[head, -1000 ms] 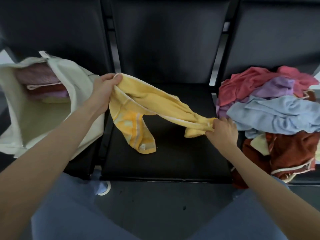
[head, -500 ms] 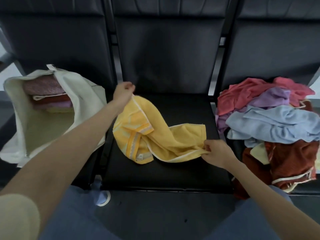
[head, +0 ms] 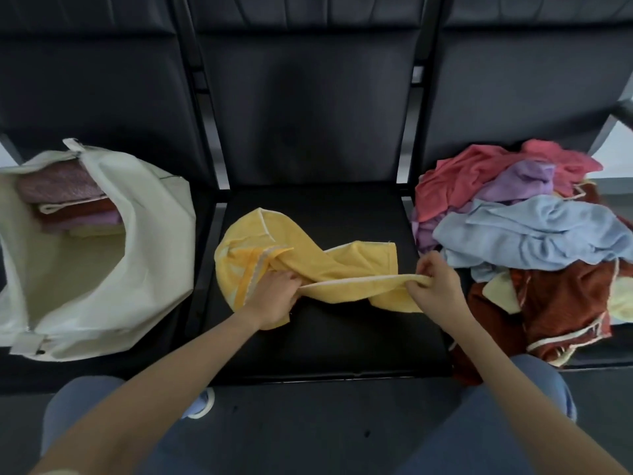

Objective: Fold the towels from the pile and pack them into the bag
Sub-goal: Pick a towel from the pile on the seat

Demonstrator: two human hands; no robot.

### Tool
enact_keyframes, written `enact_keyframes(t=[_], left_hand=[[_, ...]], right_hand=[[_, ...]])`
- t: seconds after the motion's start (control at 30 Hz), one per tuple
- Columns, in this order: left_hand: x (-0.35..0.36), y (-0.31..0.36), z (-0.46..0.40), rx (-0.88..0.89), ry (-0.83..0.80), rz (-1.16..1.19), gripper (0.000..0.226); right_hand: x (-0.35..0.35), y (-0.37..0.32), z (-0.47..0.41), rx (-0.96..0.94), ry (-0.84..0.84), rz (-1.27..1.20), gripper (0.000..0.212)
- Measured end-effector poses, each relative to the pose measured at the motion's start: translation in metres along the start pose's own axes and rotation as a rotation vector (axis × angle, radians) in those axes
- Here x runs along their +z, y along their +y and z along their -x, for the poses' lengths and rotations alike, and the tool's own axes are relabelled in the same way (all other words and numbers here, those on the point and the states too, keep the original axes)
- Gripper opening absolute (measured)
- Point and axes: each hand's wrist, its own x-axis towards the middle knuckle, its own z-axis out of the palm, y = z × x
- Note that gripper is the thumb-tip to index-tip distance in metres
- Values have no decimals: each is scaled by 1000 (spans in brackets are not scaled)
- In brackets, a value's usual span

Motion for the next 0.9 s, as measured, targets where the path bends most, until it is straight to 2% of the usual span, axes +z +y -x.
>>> enact_keyframes(t=[0.07,0.13,0.2,0.27,0.33,0.43,0.5,0.57,0.63,0.67,0.73,0.9], left_hand=[[-9,2,-2,-5,76,-136,8],[-27,1,-6,-53,118,-227,13],[-52,-2,-16,-133,210,-193,24],[-87,0,-26,-211,326,-20,18],[-126,9,-33,-254,405,271,19],[-177,31,-33,-294,411,648,25],[-198,44,-31,-338,418,852,25],[-212,53,-30,-369,444,1008,25],[-219,57,-30,-382,484,1062,25],[-219,57,-29,-389,495,1063,25],[-211,53,-27,-425,502,1088,24],[-165,30,-7,-621,479,1165,27]], right_hand=[[-3,-2,2,51,94,-47,23],[-1,3,3,123,119,-17,17],[0,8,3,221,85,51,12],[1,12,0,277,55,62,15],[0,9,-3,279,73,10,15],[-2,-3,-8,248,115,-130,11],[-4,-14,-10,271,131,-300,11],[-7,-24,-11,288,117,-518,24],[-9,-27,-13,280,75,-608,28],[-10,-26,-14,274,47,-604,22],[-9,-17,-16,270,-6,-568,16],[-10,18,-18,167,-137,-454,25]])
